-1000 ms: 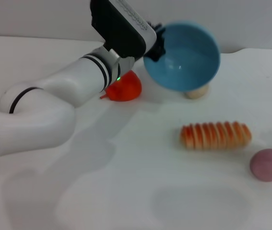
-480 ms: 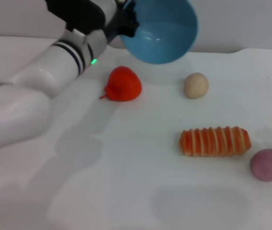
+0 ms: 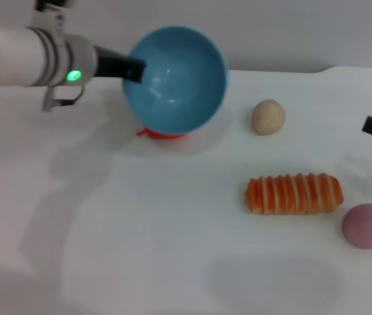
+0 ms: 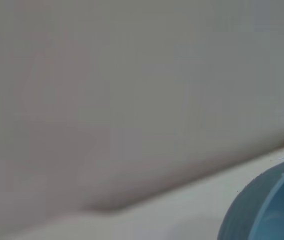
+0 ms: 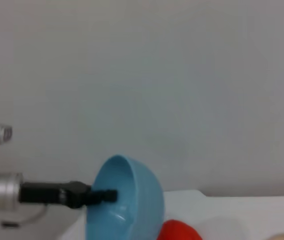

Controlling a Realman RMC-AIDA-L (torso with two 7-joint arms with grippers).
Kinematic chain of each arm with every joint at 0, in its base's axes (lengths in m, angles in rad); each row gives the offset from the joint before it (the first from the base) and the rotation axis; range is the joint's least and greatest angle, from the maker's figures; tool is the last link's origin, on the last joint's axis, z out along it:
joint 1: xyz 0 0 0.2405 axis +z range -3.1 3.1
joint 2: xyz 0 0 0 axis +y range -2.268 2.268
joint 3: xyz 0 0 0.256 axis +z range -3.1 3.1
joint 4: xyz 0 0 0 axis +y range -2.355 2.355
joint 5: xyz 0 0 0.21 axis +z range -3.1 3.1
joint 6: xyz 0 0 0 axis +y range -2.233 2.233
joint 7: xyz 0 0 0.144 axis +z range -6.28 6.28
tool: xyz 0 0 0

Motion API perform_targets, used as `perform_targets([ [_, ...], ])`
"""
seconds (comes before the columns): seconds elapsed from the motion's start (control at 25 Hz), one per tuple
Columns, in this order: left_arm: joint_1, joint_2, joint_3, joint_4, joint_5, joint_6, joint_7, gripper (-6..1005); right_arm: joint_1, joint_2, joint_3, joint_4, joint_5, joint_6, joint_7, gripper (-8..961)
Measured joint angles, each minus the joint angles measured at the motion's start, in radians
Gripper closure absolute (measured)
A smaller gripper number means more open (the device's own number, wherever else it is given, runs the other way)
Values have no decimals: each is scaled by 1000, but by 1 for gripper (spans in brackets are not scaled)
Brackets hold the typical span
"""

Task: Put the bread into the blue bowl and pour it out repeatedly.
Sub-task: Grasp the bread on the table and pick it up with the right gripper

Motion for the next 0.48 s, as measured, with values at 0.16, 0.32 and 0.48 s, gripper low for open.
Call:
perform_targets([
  [0.16, 6, -1, -163, 14, -4, 199, -5, 1000, 45, 0, -74, -130, -65, 5, -37, 511],
  [0.32, 39, -1, -218, 14, -5, 256, -6, 1000, 115, -7, -189, -231, -150, 6, 19, 502],
  [0.48, 72, 0, -229, 35, -5, 303, -9, 1000, 219, -14, -272, -288, -354, 18, 150, 492],
])
